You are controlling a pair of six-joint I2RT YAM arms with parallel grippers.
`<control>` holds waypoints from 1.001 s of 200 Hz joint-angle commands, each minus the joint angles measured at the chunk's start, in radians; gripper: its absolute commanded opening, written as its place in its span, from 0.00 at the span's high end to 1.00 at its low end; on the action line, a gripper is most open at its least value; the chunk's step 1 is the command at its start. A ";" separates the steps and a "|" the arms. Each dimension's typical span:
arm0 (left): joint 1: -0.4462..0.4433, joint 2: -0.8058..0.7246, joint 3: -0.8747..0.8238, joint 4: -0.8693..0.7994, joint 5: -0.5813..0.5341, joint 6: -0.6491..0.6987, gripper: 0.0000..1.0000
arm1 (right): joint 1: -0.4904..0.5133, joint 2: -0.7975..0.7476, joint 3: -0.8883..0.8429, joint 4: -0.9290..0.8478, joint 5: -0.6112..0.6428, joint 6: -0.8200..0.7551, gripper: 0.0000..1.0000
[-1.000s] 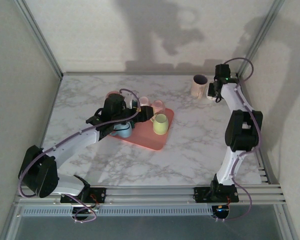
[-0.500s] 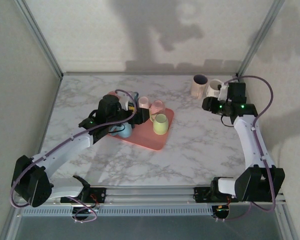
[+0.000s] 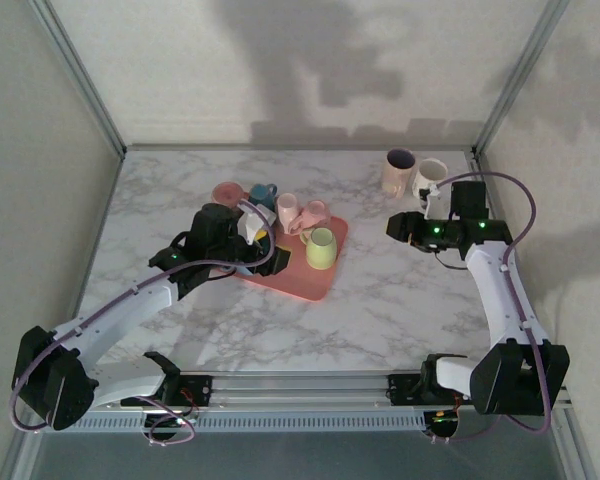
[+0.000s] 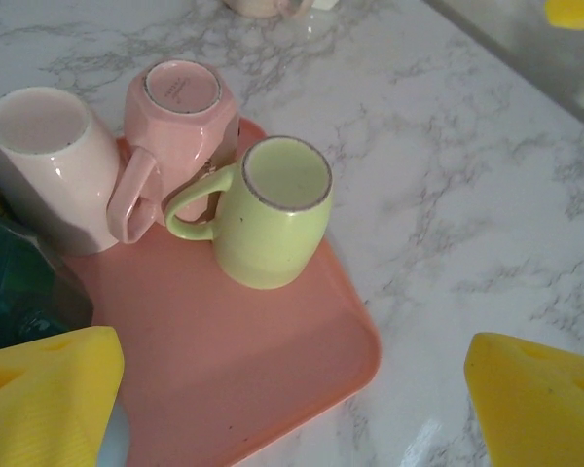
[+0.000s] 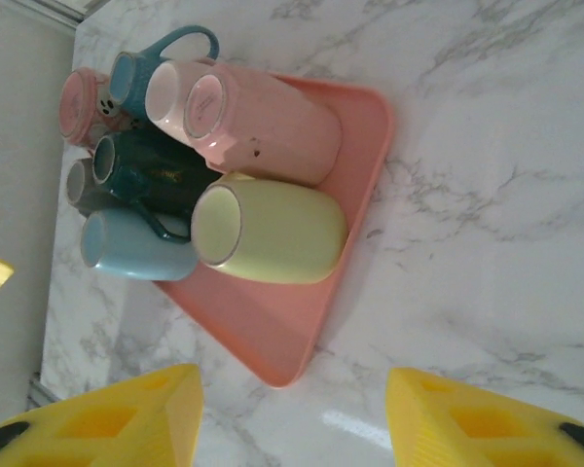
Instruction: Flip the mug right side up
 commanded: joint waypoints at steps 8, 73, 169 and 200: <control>0.010 -0.028 -0.001 -0.041 -0.018 0.027 0.09 | 0.024 -0.065 -0.055 -0.019 0.030 0.096 0.45; 0.010 -0.091 -0.072 0.045 -0.021 -0.127 0.09 | 0.226 -0.059 -0.182 0.177 0.159 0.431 0.34; 0.010 -0.115 -0.136 0.112 -0.082 -0.176 0.08 | 0.434 0.117 -0.207 0.513 0.281 0.896 0.24; 0.011 -0.103 -0.147 0.120 -0.090 -0.165 0.08 | 0.471 0.181 -0.202 0.579 0.320 1.022 0.18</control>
